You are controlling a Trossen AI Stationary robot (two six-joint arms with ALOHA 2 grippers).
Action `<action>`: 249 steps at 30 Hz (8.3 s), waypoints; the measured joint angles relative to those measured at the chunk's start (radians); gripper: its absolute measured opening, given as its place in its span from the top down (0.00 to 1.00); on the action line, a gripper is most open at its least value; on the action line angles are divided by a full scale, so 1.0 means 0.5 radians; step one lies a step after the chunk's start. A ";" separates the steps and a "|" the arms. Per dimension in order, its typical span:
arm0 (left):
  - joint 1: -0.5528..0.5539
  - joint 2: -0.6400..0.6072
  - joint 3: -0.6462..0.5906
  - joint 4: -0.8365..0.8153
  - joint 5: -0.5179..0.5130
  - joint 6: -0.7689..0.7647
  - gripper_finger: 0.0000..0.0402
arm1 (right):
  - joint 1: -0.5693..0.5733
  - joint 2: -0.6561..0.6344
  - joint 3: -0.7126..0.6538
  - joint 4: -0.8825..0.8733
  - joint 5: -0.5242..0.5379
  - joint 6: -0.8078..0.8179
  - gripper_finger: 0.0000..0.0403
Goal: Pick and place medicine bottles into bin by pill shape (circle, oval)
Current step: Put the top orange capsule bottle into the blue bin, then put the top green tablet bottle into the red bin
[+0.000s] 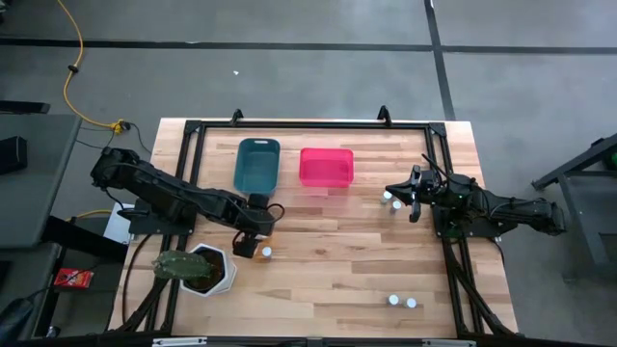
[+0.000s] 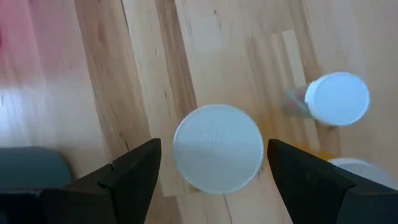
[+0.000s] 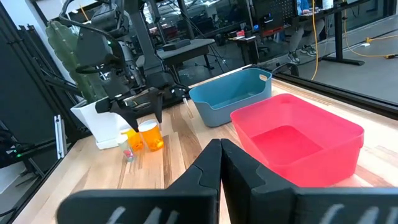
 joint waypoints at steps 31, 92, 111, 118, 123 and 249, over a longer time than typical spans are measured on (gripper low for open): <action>0.000 0.060 0.002 0.044 0.002 0.081 0.52 | -0.001 0.002 0.000 0.000 0.000 0.000 1.00; 1.736 0.014 0.159 -0.081 -0.052 0.170 0.50 | 0.000 0.029 0.001 0.000 0.000 -0.001 1.00; 1.748 0.014 0.066 -0.051 -0.142 0.120 0.42 | -0.001 0.029 0.001 -0.001 0.000 0.000 1.00; 1.748 0.013 0.071 -0.056 -0.140 0.137 0.31 | 0.000 0.029 0.001 0.000 0.000 0.000 1.00; 1.748 -0.003 0.200 -0.145 -0.095 0.128 0.28 | -0.001 0.028 0.001 0.000 0.000 0.000 1.00; 0.185 -0.923 -0.847 2.378 -0.461 0.016 0.28 | 0.040 1.995 1.025 -1.236 0.333 0.369 0.53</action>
